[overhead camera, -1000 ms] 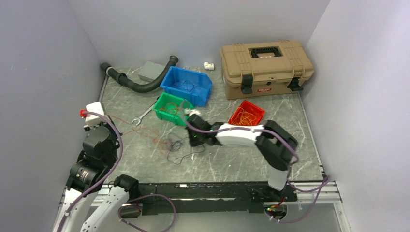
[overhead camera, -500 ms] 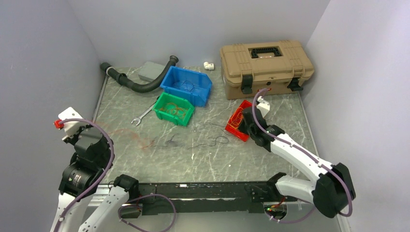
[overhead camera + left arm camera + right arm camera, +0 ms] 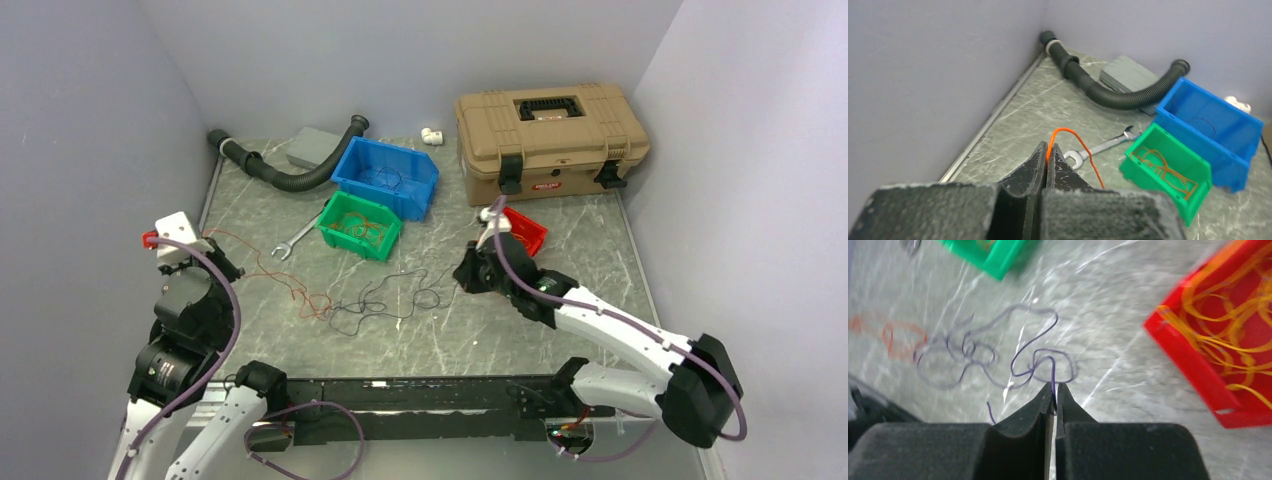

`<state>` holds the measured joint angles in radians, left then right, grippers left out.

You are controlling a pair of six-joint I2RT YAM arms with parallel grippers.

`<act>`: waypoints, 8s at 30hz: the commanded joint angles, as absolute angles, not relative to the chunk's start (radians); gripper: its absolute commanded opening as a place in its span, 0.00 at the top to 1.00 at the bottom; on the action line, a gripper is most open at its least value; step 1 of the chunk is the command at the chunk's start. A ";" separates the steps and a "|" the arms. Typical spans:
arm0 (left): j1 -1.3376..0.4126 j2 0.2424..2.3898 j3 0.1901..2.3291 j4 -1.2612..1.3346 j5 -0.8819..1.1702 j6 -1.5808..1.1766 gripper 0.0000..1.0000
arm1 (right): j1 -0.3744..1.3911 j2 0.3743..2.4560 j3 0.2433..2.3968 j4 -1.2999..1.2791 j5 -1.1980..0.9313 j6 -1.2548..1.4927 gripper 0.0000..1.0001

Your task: Untangle the cables

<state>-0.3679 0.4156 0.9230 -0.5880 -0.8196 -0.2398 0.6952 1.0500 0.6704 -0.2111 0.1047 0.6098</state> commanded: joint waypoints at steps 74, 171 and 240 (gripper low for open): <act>-0.367 0.513 0.941 -0.545 -0.348 -0.116 0.86 | 0.575 0.815 0.830 -0.408 0.239 0.606 1.00; -0.561 0.710 0.779 -0.202 0.403 -0.128 1.00 | 0.820 1.002 0.930 -0.092 -0.580 0.071 0.22; -0.545 0.534 0.823 -0.376 -0.383 -0.021 1.00 | 0.776 1.100 0.918 -0.243 -0.168 0.322 1.00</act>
<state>-0.5472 0.5007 0.8009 -0.4149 -0.6376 -0.0921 0.7620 0.9897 0.7784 -0.1730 0.0666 0.3832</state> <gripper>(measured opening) 0.012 0.008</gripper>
